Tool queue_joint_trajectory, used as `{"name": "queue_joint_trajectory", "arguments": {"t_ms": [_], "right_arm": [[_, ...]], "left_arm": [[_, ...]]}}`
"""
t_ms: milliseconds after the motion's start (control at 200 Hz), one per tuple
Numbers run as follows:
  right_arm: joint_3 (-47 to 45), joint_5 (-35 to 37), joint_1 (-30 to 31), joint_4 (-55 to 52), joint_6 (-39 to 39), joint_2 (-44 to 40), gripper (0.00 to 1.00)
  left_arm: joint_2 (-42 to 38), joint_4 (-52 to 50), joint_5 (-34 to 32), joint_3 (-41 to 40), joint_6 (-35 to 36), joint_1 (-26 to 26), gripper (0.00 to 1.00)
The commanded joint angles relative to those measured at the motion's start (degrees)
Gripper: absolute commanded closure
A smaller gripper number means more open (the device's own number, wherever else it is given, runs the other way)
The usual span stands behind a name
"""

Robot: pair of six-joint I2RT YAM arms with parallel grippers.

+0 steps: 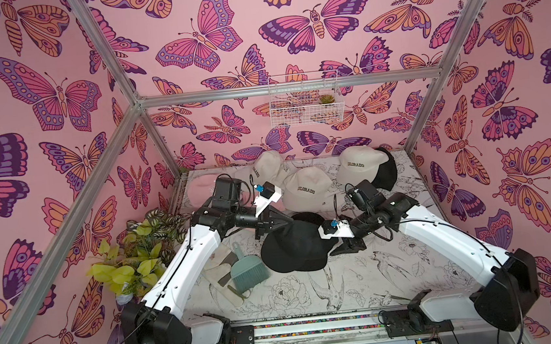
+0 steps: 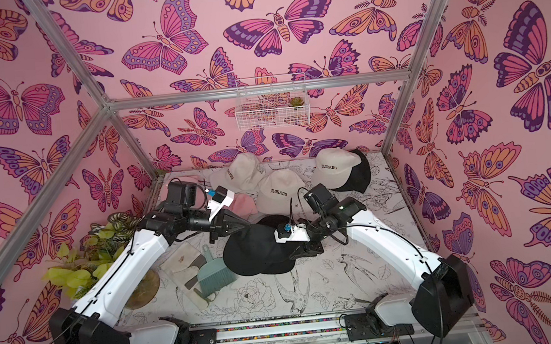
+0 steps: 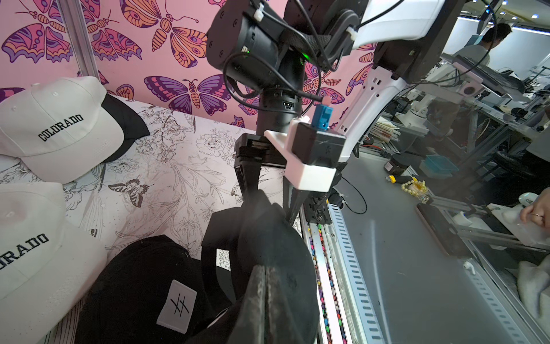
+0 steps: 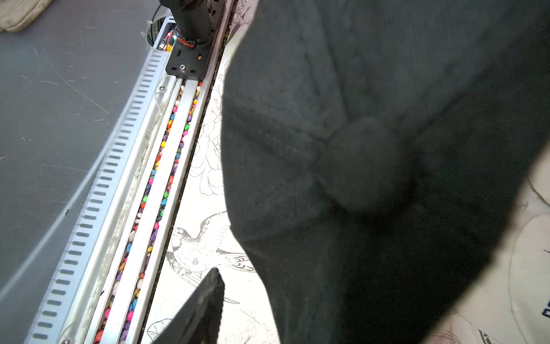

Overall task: Stack the baseball caps by color
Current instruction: Place the baseball cap on the baseball cap.

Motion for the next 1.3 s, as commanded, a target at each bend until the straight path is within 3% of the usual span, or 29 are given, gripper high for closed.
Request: {"name": "queue_joint_trajectory", "arguments": {"t_ms": [0, 45, 130, 205, 506, 651, 1081, 1297], "right_arm": [[-0.4, -0.4, -1.5, -3.0, -0.8, 1.1, 0.5], [0.0, -0.1, -1.8, -3.7, -0.8, 1.3, 0.57], [1.9, 1.4, -2.0, -5.7, -0.5, 1.8, 0.88], [3.8, 2.8, -2.2, -8.1, -0.4, 1.7, 1.0], [8.5, 7.1, -3.9, -13.8, 0.1, 2.6, 1.0], [14.4, 10.2, -4.1, -18.2, -0.3, 9.2, 1.0], [36.2, 10.2, -5.3, -31.3, -1.8, 33.8, 0.97], [40.4, 13.1, -6.0, -26.8, 4.8, 40.1, 0.94]], "left_arm": [[-0.5, 2.3, 3.4, -0.8, -0.6, 1.1, 1.0], [-0.2, 3.0, 2.9, -1.0, -1.1, 1.2, 1.0], [0.9, 4.7, 1.0, -1.6, -3.1, 0.9, 1.0], [2.5, 7.3, -1.7, -2.8, -5.2, 0.2, 1.0], [5.4, 31.6, -12.7, -14.4, -23.2, -3.0, 1.0], [7.4, 32.4, -20.2, -16.0, -23.8, -3.1, 1.0], [13.5, 30.0, -23.8, -13.9, -22.4, -1.1, 1.0], [19.5, 30.1, -28.9, -11.9, -22.3, -0.3, 1.0]]}}
